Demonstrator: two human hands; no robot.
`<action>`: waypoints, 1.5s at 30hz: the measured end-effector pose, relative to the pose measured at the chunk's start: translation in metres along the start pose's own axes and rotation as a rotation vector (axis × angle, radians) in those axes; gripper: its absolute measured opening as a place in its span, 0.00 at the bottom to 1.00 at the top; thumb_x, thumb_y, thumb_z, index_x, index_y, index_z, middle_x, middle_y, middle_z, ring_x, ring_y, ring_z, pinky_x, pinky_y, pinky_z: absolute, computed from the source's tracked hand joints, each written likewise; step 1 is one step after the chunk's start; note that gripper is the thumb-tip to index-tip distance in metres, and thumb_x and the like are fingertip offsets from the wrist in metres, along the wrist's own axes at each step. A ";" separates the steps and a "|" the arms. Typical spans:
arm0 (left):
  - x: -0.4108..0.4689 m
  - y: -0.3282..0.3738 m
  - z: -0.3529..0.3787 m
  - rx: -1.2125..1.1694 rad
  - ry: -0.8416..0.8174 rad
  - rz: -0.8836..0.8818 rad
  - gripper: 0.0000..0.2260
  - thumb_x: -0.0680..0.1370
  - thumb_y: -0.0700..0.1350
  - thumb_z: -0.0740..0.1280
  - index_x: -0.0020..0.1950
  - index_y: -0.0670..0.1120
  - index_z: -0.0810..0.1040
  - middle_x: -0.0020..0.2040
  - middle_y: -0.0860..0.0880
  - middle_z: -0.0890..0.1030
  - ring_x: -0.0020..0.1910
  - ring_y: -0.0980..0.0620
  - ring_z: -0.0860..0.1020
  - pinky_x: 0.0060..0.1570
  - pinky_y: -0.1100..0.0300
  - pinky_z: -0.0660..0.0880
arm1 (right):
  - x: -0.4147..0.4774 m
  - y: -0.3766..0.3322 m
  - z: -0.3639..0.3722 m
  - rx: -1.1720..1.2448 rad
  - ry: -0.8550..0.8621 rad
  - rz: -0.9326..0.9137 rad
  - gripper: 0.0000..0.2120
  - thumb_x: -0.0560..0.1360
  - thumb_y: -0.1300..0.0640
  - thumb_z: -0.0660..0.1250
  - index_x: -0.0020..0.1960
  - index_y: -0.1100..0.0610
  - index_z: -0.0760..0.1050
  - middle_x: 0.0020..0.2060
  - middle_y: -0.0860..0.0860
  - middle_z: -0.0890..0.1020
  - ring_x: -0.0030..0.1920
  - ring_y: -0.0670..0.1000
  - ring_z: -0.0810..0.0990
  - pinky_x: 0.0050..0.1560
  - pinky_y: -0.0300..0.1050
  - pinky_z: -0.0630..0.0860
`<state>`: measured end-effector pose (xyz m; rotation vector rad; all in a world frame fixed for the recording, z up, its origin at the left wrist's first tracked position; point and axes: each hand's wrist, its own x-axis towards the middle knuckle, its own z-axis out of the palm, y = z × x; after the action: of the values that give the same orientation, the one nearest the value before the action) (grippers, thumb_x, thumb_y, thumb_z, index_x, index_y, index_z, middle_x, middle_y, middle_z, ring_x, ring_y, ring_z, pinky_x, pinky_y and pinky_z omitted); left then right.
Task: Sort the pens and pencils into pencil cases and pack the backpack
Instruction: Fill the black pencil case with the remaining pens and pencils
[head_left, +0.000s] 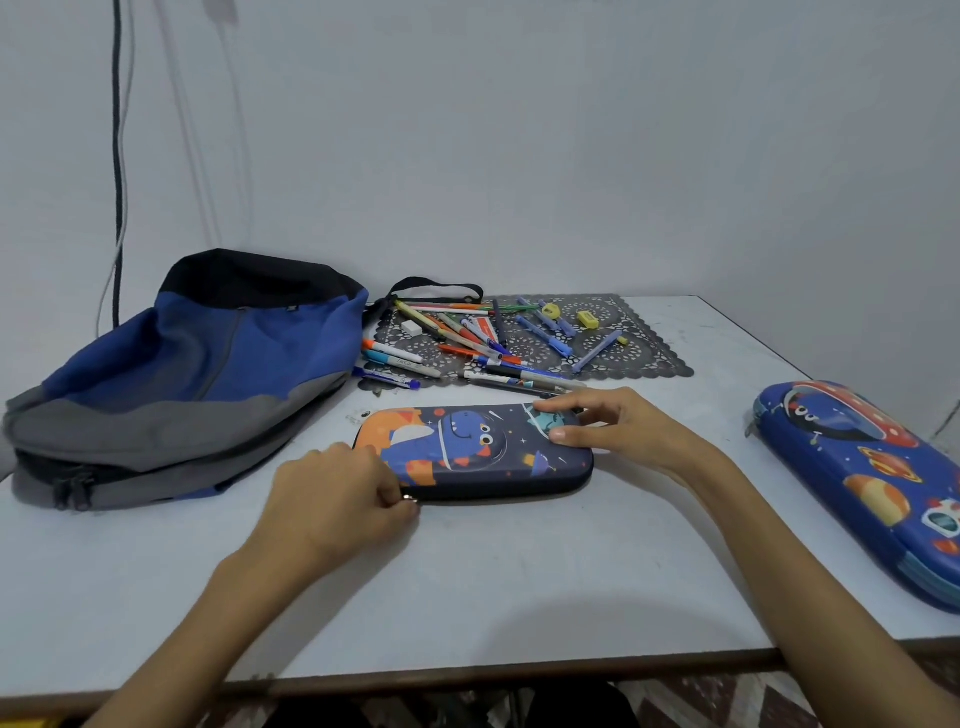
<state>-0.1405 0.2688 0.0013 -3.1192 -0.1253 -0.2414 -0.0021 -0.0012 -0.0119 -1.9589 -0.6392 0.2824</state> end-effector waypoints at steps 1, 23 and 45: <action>-0.001 -0.008 -0.002 0.001 -0.024 -0.022 0.14 0.74 0.63 0.64 0.34 0.56 0.75 0.43 0.53 0.79 0.48 0.51 0.77 0.37 0.60 0.65 | 0.000 0.000 0.000 0.000 -0.001 0.001 0.15 0.71 0.53 0.74 0.57 0.44 0.82 0.58 0.45 0.81 0.53 0.49 0.79 0.54 0.43 0.77; 0.044 -0.060 0.015 -0.050 0.152 -0.214 0.10 0.76 0.59 0.68 0.49 0.56 0.84 0.47 0.50 0.81 0.47 0.46 0.78 0.39 0.59 0.67 | -0.002 -0.003 0.001 0.027 0.008 -0.002 0.14 0.73 0.58 0.73 0.57 0.47 0.82 0.55 0.46 0.82 0.48 0.45 0.78 0.51 0.37 0.76; 0.118 -0.046 0.020 0.091 0.146 0.098 0.09 0.80 0.53 0.64 0.56 0.58 0.82 0.55 0.50 0.81 0.50 0.48 0.79 0.38 0.59 0.72 | -0.002 0.001 0.001 0.019 0.019 -0.012 0.14 0.71 0.56 0.74 0.56 0.45 0.82 0.57 0.47 0.82 0.57 0.55 0.79 0.61 0.50 0.75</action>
<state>-0.0253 0.3244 0.0002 -2.9939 0.0180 -0.4469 -0.0035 -0.0020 -0.0130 -1.9366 -0.6340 0.2608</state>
